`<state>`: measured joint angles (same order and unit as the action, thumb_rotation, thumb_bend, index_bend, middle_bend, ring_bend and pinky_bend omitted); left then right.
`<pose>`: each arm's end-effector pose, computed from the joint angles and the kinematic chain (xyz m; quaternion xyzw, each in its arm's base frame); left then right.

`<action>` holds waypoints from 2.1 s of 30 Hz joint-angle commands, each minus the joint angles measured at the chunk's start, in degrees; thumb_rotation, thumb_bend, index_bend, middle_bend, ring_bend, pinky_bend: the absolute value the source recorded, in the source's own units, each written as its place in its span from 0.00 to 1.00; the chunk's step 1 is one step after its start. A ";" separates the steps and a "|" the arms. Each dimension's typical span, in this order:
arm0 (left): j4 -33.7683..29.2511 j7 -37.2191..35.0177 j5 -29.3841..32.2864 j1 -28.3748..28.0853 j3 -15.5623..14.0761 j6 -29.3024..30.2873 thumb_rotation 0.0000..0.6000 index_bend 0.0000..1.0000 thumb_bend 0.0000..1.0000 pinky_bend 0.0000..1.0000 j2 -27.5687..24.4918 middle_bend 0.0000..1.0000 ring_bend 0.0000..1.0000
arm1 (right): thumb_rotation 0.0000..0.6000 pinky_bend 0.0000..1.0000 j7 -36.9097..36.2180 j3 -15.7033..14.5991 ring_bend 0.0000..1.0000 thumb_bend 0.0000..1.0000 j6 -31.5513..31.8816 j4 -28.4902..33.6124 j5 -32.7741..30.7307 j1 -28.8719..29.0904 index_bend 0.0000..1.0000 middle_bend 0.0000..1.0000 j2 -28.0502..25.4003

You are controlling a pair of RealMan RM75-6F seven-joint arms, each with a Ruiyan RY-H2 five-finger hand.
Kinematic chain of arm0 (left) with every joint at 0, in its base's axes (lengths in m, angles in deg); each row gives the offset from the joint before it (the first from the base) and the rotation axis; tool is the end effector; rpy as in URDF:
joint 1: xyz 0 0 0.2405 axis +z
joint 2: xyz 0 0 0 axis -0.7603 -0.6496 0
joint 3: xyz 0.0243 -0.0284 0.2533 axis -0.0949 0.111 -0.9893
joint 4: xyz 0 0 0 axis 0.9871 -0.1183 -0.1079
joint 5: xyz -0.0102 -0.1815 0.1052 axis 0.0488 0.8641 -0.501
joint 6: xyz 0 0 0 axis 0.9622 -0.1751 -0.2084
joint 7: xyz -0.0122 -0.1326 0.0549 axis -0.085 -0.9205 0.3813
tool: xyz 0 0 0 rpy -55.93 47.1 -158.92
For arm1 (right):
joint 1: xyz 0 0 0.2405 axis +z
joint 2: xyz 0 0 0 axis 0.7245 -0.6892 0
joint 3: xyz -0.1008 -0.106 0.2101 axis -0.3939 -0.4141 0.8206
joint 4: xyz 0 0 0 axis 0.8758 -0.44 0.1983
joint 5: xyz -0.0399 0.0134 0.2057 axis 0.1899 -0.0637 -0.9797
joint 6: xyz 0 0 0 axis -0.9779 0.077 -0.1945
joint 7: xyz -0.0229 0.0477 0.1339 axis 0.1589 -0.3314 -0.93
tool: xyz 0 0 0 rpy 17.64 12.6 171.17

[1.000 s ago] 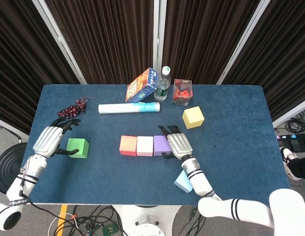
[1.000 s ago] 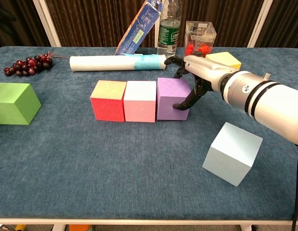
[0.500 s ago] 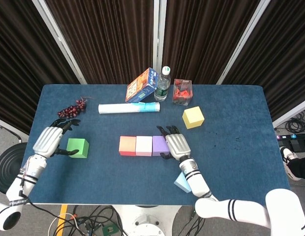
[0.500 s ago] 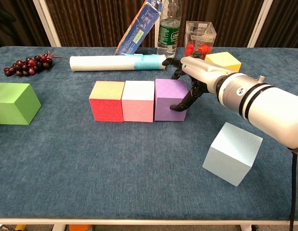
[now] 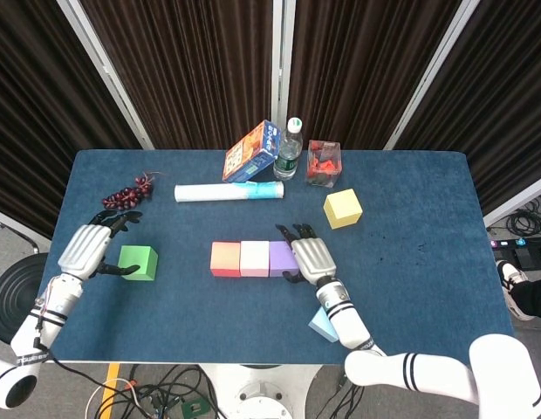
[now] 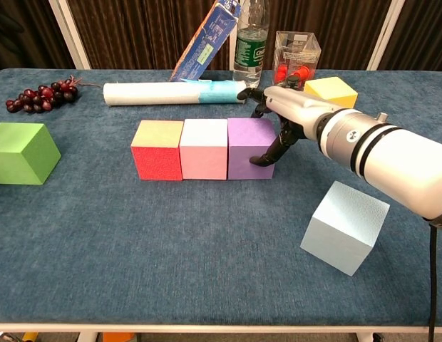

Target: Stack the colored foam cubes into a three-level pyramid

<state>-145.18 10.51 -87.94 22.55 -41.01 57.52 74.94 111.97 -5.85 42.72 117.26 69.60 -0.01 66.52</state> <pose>-0.2391 0.3008 0.1157 -0.6435 -0.4507 -0.4551 0.4192 -0.0951 -0.3286 -0.0723 0.6906 -0.4829 0.3815 0.3800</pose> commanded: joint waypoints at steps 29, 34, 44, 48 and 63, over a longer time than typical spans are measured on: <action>-0.79 2.39 -1.24 -0.76 -0.31 -0.48 1.00 0.17 0.02 0.15 -0.92 0.24 0.33 | 1.00 0.00 -7.58 -0.75 0.00 0.21 2.24 13.77 7.54 -6.22 0.00 0.10 -17.36; -1.11 3.11 -0.44 -1.11 0.04 -0.92 1.00 0.17 0.02 0.15 -0.70 0.24 0.33 | 1.00 0.00 -9.72 0.35 0.00 0.13 -1.11 9.54 4.71 -5.15 0.00 0.10 -17.47; -1.47 4.50 0.70 -1.71 0.23 -2.03 1.00 0.17 0.02 0.15 -0.61 0.24 0.33 | 1.00 0.00 -12.61 1.81 0.00 0.00 -6.60 -3.48 2.27 -0.77 0.00 0.08 -9.80; -1.40 4.47 0.95 -1.69 0.32 -2.00 1.00 0.17 0.02 0.15 -0.65 0.24 0.33 | 1.00 0.00 -13.03 1.97 0.00 0.00 -7.26 -7.01 2.94 0.53 0.00 0.08 -7.17; -0.56 3.71 0.78 -1.80 0.11 -2.25 1.00 0.17 0.02 0.15 -0.29 0.24 0.33 | 1.00 0.00 -14.76 0.55 0.00 0.00 -7.31 -8.41 5.62 0.03 0.00 0.08 -5.11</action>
<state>-145.75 14.22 -87.17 20.75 -40.91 55.27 74.65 97.23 -5.32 35.44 108.80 75.20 0.01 61.41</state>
